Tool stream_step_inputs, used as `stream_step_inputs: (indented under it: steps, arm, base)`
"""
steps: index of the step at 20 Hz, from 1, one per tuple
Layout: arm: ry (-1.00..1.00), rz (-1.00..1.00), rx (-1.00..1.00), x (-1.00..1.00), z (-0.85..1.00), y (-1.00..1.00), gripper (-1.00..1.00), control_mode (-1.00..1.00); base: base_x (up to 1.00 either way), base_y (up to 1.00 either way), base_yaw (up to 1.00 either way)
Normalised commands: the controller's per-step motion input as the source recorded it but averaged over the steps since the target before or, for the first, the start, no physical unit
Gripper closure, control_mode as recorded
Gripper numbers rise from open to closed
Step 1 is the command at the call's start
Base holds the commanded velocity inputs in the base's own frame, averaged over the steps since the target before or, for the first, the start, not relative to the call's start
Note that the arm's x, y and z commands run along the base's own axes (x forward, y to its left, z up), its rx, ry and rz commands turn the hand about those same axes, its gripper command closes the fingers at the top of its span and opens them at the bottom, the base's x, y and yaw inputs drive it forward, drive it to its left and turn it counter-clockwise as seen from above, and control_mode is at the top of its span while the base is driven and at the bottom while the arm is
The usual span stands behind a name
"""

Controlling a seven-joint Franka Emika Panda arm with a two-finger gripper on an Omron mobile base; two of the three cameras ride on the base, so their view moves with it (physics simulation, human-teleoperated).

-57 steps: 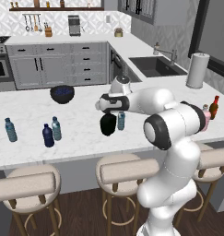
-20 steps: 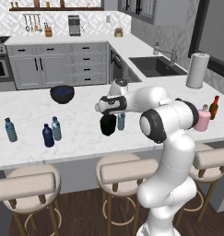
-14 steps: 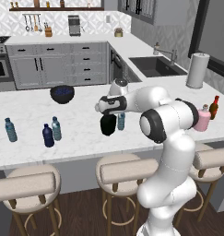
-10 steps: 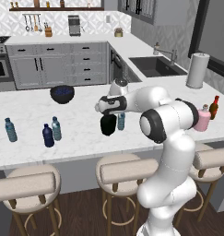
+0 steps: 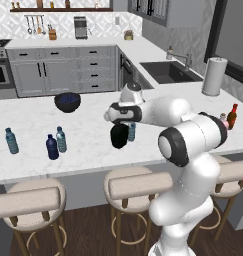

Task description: Move the plastic bottles in the middle to the plastics group, and the glass bottles in the middle to the glass group.

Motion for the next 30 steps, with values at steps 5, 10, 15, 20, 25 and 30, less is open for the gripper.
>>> stream_step_inputs:
  steps: [5, 10, 15, 20, 25, 30]
  arm:
    - [0.00, 0.00, 0.00, -0.64, 0.30, -0.31, 1.00, -1.00]
    - [0.00, -0.06, 0.00, -0.24, 0.23, -0.59, 1.00, -1.00]
    - [0.00, -0.11, 0.00, -0.15, 0.09, -0.84, 1.00, -1.00]
    - [0.00, -0.10, 0.00, -0.07, 0.00, -1.00, 1.00, -1.00]
    - [-0.01, -0.03, 0.00, 0.00, 0.04, -1.00, 1.00, -1.00]
    - [0.00, 0.01, -0.04, 0.00, 0.21, -0.85, 1.00, -1.00]
  base:
    - [0.00, 0.00, 0.00]
    - [0.00, 0.00, 0.00]
    - [0.00, 0.00, 0.00]
    - [0.00, 0.00, 0.00]
    - [0.00, 0.00, 0.00]
    - [0.00, 0.00, 0.00]
